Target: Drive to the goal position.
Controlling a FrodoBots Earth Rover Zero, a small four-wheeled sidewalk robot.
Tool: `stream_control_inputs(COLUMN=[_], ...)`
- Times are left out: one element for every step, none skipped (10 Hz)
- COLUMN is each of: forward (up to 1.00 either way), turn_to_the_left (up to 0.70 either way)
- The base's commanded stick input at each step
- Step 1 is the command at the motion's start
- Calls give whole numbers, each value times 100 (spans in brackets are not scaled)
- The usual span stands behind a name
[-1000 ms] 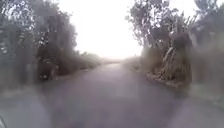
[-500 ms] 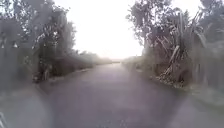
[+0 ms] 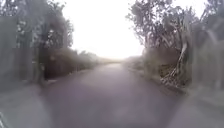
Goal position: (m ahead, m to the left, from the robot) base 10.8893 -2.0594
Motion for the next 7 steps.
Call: stream_control_inputs(forward=[70, 70, 70, 70, 70, 70, 70], turn_to_the_left=[0, 0, 0, 0, -14, -14, -14])
